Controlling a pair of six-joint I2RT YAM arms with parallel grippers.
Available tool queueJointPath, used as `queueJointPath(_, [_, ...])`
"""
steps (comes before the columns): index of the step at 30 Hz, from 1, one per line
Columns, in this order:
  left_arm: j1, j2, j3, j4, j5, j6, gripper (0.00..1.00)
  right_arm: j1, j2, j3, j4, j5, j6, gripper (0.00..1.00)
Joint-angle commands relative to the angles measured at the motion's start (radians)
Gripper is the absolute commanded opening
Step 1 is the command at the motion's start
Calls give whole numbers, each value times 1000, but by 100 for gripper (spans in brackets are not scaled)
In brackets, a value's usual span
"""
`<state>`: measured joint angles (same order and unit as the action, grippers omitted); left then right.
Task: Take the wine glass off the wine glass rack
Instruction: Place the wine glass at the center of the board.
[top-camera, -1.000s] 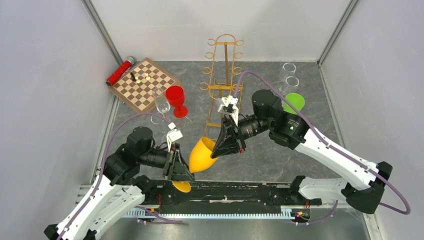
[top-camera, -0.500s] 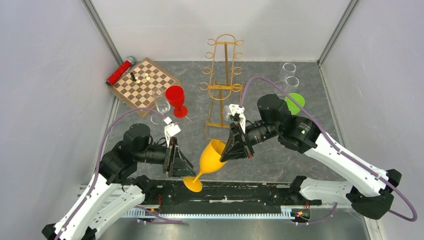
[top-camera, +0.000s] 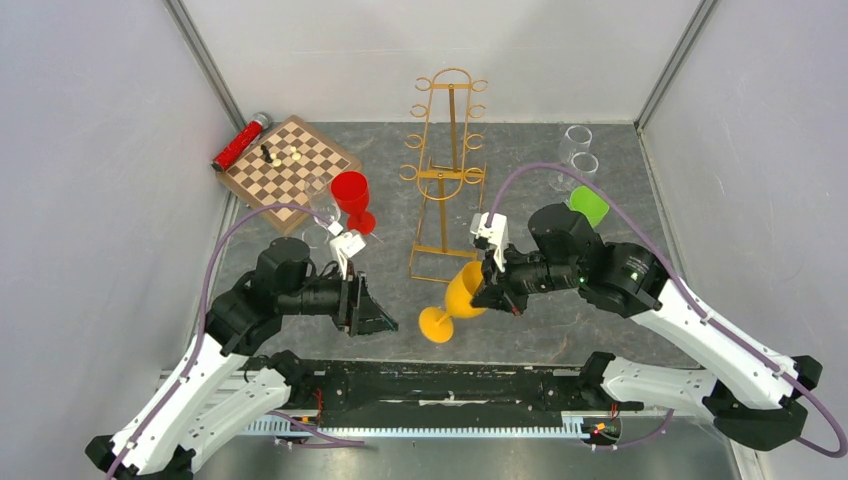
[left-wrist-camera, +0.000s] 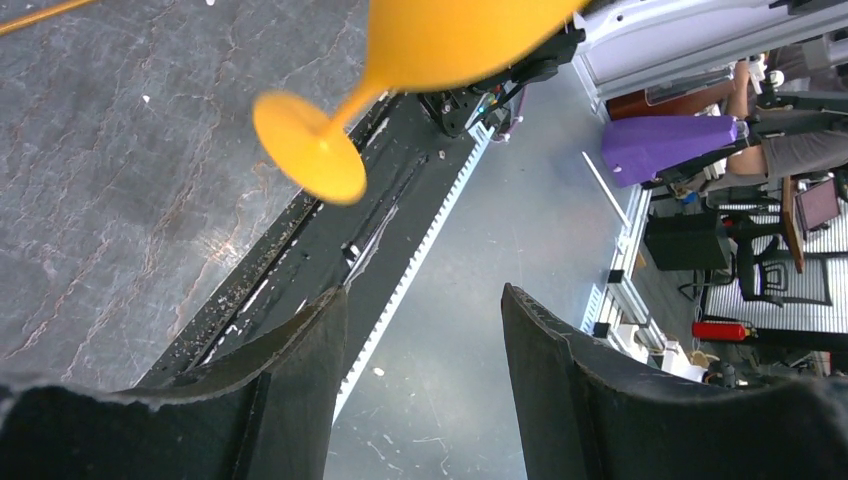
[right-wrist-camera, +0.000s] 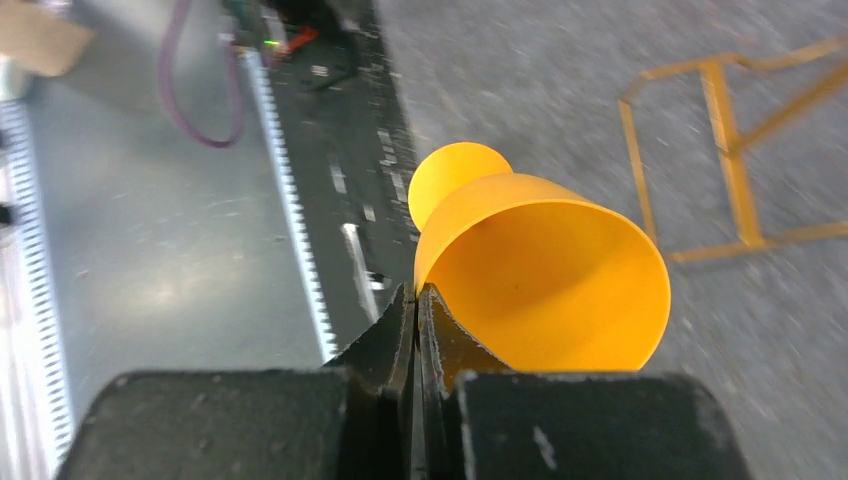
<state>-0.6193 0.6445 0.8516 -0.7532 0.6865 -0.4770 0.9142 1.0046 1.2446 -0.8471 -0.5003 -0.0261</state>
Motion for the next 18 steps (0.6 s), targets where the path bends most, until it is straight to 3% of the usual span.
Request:
queueJointPath(1, [-2,11,-2,53,-38,49,65,-3,-27,29,-83,348,24,0])
queueJointPath(9, [-2,13,-63,105,-6,49,64,-56,-34,45,-164,626,103,0])
queueJointPath(18, [-2,-22,-94,120,14,53,64,-196,10,46,-165,701,126,0])
